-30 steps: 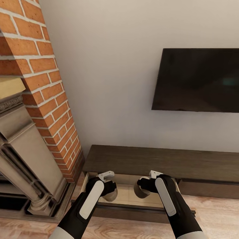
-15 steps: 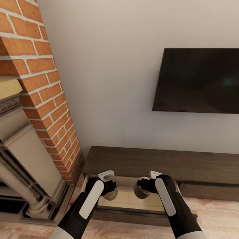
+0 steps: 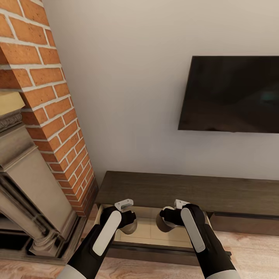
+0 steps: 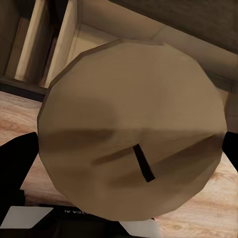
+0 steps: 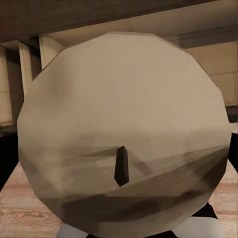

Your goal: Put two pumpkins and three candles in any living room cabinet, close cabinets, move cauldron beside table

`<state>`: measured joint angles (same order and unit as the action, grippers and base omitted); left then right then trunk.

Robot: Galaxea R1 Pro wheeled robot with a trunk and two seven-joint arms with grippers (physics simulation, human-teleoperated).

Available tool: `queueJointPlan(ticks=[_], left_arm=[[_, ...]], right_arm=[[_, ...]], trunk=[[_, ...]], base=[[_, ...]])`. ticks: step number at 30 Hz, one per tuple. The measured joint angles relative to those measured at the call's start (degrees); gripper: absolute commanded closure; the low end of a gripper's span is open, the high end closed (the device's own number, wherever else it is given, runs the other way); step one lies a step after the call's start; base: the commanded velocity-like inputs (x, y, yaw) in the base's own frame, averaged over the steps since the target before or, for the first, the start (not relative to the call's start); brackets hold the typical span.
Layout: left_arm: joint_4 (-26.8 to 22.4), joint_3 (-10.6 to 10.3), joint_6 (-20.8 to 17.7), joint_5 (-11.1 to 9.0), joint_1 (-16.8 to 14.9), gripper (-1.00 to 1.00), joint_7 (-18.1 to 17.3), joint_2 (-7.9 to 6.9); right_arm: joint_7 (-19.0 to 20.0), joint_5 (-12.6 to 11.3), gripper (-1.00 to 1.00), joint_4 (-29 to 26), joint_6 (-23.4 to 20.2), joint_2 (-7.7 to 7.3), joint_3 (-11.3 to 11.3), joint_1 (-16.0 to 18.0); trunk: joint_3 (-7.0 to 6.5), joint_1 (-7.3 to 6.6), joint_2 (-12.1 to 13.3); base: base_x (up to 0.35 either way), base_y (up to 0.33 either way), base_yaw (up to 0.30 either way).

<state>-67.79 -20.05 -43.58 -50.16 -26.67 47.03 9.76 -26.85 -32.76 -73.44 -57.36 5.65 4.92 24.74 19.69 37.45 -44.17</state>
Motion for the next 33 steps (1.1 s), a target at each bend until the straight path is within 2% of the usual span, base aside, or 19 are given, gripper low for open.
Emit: queueJointPlan(ticks=[4, 7, 10, 12, 14, 16, 20, 24, 28, 31, 33], left_arm=[[0.0, 0.1, 0.4, 0.0, 0.0, 1.00, 0.0, -0.06], [0.0, 0.0, 3.3, 0.0, 0.0, 1.00, 0.0, -0.08], [0.4, 0.0, 4.4, 0.5, 0.0, 1.00, 0.0, -0.09], [0.9, 0.0, 4.6, 2.3, 0.0, 1.00, 0.0, -0.07], [1.7, 0.2, 5.2, 6.3, 0.0, 1.00, 0.0, 0.07], [2.7, 0.2, 7.4, 7.7, 0.0, 1.00, 0.0, 0.20], [4.4, 0.2, 9.0, 8.2, 0.0, 1.00, 0.0, 0.24], [5.4, 0.2, 10.3, 8.4, 0.0, 1.00, 0.0, 0.24], [5.8, 0.1, 10.5, 8.3, 0.0, 1.00, 0.0, 0.24], [5.9, -0.1, 10.6, 8.3, 0.0, 1.00, 0.0, 0.24], [5.9, -1.3, 10.7, 8.1, 0.0, 1.00, -0.1, 0.24]], right_arm=[[0.1, 0.1, 1.00, 0.3, 0.0, -0.10, 0.0, 0.1], [0.2, 0.1, 1.00, 0.3, 0.2, -0.13, 0.0, 0.0], [0.2, 0.1, 1.00, 0.3, 0.4, -0.15, 0.0, 0.0], [0.2, 0.2, 1.00, 0.3, 0.5, -0.18, 0.1, 0.0], [0.2, 0.2, 1.00, 0.4, 0.6, -0.20, 0.1, 0.0], [0.2, 0.2, 1.00, 0.4, 0.6, -0.20, 0.1, 0.0], [0.2, 0.3, 1.00, 1.2, 1.2, -0.20, 0.1, 0.0], [0.3, 0.3, 1.00, 3.7, 3.8, -0.31, 0.2, 0.0], [0.3, 0.2, 1.00, 4.0, 4.3, -0.28, 2.1, 0.0], [0.2, 0.5, 1.00, 4.1, 4.9, -0.27, 2.7, 0.0], [0.3, 0.4, 1.00, 4.1, 6.9, -0.28, 2.9, 0.0]], trunk=[[0.72, 0.88, -1.6], [1.26, 1.54, -2.8], [1.80, 2.20, -4.0], [2.16, 2.64, -4.8], [2.52, 3.08, -5.6], [2.88, 3.52, -6.4], [3.60, 4.40, -8.0], [4.32, 5.28, -9.6], [5.04, 6.15, -11.2], [5.58, 6.81, -12.5], [5.93, 7.25, -13.3]], base=[[0.000, 0.000, 0.000], [0.000, 0.000, 0.000], [0.000, 0.000, 0.000], [0.000, 0.000, 0.000], [0.000, 0.000, 0.000], [0.000, 0.000, 0.000], [0.000, 0.000, 0.000], [0.000, 0.000, 0.000], [0.000, 0.000, 0.000], [0.000, 0.000, 0.000], [0.000, 0.000, 0.000]])
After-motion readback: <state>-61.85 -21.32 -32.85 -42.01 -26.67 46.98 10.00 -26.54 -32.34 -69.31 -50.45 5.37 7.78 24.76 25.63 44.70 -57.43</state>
